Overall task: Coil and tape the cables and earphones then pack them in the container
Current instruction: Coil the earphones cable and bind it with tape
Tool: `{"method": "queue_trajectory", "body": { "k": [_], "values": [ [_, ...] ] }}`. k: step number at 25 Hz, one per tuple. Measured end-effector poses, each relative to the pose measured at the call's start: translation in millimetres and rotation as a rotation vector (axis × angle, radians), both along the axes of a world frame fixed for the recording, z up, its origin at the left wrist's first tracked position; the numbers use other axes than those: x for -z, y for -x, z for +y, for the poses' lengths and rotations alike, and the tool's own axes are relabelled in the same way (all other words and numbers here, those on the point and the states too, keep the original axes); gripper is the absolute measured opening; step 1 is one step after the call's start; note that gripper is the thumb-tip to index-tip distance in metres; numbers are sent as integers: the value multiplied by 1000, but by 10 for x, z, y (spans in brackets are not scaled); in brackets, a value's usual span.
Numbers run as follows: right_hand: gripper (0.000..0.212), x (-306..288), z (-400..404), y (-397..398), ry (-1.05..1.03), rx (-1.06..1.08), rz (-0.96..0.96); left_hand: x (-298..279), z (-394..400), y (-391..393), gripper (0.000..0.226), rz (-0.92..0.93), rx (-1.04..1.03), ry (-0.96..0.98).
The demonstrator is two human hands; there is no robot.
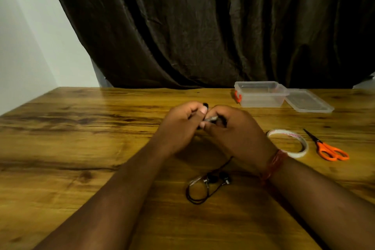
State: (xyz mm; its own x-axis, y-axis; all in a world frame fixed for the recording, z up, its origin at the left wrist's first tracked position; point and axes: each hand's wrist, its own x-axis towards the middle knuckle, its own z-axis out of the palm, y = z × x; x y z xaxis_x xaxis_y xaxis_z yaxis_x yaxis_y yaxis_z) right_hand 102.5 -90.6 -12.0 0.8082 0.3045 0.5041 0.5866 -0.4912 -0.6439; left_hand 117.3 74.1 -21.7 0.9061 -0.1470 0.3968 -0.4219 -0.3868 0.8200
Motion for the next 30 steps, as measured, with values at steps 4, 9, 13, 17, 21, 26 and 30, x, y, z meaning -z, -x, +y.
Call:
{"method": "queue_trajectory", "body": {
  "k": [4, 9, 13, 17, 21, 26, 30],
  "values": [
    [10, -108, -149, -130, -40, 60, 35, -4, 15, 34, 26, 222, 194, 69],
    [10, -77, -180, -221, -209, -28, 121, -21, -29, 85, 25, 336, 351, 353],
    [11, -58, -152, -252, -261, -55, 31, -43, -31, 93, 21, 381, 467, 488],
    [14, 16, -74, -248, -204, -14, -32, -30, -39, 85, 19, 348, 538, 610],
    [17, 93, 2, -204, -161, -30, 12, -46, -41, 40, 19, 270, 502, 851],
    [20, 170, 63, -136, 13, -66, -30, -64, -22, -5, 24, 202, 402, 1011],
    [13, 142, 64, -66, 93, -94, 15, -61, -38, -7, 27, 179, 398, 1041]
  ]
}}
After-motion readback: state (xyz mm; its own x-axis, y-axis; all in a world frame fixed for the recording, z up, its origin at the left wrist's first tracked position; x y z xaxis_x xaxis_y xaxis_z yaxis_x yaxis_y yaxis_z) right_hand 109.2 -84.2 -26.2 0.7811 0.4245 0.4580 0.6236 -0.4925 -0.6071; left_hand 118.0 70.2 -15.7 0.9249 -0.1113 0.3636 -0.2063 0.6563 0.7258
